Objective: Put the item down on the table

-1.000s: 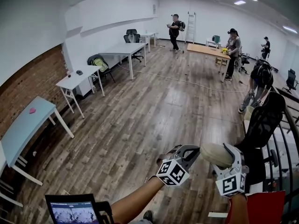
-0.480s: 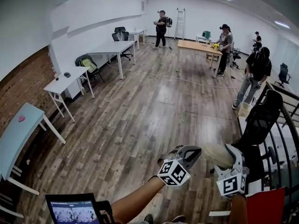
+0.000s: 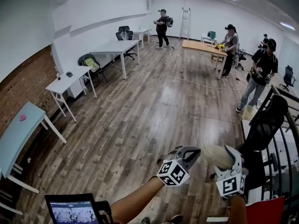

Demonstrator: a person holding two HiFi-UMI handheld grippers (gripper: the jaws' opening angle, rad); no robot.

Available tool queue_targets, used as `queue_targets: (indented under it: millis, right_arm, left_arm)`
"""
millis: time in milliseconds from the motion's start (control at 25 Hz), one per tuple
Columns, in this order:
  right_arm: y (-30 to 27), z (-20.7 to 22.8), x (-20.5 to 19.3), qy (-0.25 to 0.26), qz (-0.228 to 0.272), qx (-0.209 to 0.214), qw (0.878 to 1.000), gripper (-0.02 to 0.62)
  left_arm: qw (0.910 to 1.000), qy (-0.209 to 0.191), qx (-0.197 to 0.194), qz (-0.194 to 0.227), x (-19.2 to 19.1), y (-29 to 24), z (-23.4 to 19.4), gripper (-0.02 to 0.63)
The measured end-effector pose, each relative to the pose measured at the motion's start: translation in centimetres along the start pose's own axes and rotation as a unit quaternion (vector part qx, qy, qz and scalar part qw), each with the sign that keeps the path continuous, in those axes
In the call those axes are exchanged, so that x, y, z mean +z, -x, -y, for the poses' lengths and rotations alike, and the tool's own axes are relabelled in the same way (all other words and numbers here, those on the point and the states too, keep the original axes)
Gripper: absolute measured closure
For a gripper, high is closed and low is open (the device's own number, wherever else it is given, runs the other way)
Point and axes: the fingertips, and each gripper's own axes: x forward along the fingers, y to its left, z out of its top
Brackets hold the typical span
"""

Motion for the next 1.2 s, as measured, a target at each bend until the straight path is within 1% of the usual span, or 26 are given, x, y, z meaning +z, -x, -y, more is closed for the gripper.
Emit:
queue_targets:
  millis: [120,280,480,760,1000,1120,1200]
  right_arm:
    - [-0.4,1.5,-1.5,0.002,0.005,0.005,1.000,0.291]
    - [-1.0,4.1,-3.8,0.007,0.009,0.003,1.000,0.291]
    - [-0.9,7.1,-7.7,0.006,0.009,0.008,1.000,0.291]
    - [-0.2,11.7,-12.2,0.005,0.012,-0.004,1.000,0.291]
    - [-0.2,13.6,-16.8,-0.011,-0.008,-0.016,1.000,0.291]
    - [-1.6,14.5,-19.7,-0.015,-0.029,-0.023,0.999,0.291]
    - [-2.6,15.1,-21.6,-0.025,-0.046,-0.029,0.998,0.291]
  left_arm:
    - [1.0000,-0.003,-0.002,-0.003,0.3,-2.4,0.2,0.604]
    - [1.0000,0.001,0.005,-0.005,0.6,-5.7,-0.4,0.604]
    - [1.0000,-0.002,0.003,-0.008,1.6,-10.3,0.0,0.604]
    - [0.9999,-0.011,0.003,-0.009,3.5,-16.3,0.2,0.604]
    - [0.9997,-0.008,-0.022,-0.007,2.8,-21.1,1.6,0.604]
    - [0.9992,0.000,-0.040,0.004,1.6,-24.4,1.5,0.604]
    - [0.9982,-0.001,-0.058,0.012,0.8,-26.7,1.5,0.604]
